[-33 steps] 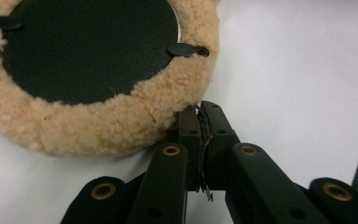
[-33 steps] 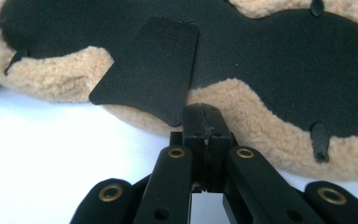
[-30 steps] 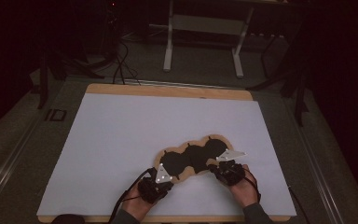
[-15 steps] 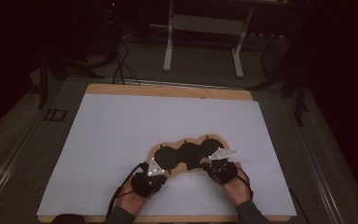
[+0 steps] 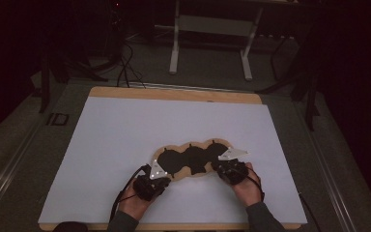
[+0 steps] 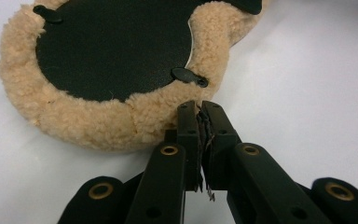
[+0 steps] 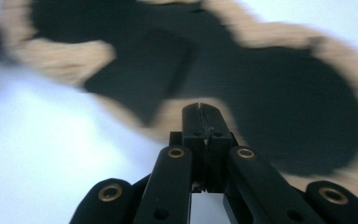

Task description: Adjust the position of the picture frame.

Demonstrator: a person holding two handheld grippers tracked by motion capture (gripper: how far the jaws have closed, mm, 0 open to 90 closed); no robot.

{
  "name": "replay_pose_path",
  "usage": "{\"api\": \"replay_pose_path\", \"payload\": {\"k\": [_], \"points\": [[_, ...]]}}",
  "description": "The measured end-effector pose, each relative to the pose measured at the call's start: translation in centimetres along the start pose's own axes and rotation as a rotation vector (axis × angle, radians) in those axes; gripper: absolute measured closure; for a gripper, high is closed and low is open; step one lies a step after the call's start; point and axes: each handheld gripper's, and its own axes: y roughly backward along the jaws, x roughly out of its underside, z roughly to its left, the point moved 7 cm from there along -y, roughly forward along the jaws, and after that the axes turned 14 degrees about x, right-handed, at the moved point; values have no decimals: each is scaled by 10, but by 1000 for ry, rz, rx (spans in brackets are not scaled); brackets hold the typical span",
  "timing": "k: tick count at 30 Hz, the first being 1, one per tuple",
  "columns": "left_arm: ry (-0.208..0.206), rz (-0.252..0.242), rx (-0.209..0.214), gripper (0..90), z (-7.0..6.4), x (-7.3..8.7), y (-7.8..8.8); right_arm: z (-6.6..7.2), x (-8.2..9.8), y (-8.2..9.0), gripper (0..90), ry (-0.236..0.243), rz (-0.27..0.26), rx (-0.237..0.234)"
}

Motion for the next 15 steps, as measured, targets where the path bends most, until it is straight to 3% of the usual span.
{"api": "replay_pose_path", "payload": {"k": [1, 8, 10, 12, 13, 15], "points": [[-2, 1, 0, 871, 0, 0, 0, -4, 0, 0, 900, -7, -2, 14], [-22, 8, -24, 894, 1, 0, -1, -56, 11, -2, 900, -188, 31, 166], [-28, 12, -28, 896, 1, 0, -1, -66, 15, -6, 900, -248, 48, 190], [-31, 12, -29, 897, 1, 0, -1, -72, 17, -10, 900, -314, 45, 183], [-32, 12, -29, 897, 1, 0, -1, -73, 18, -11, 900, -331, 47, 187], [-29, 12, -30, 898, 1, 0, -1, -79, 17, -11, 900, -350, 38, 241]]}}
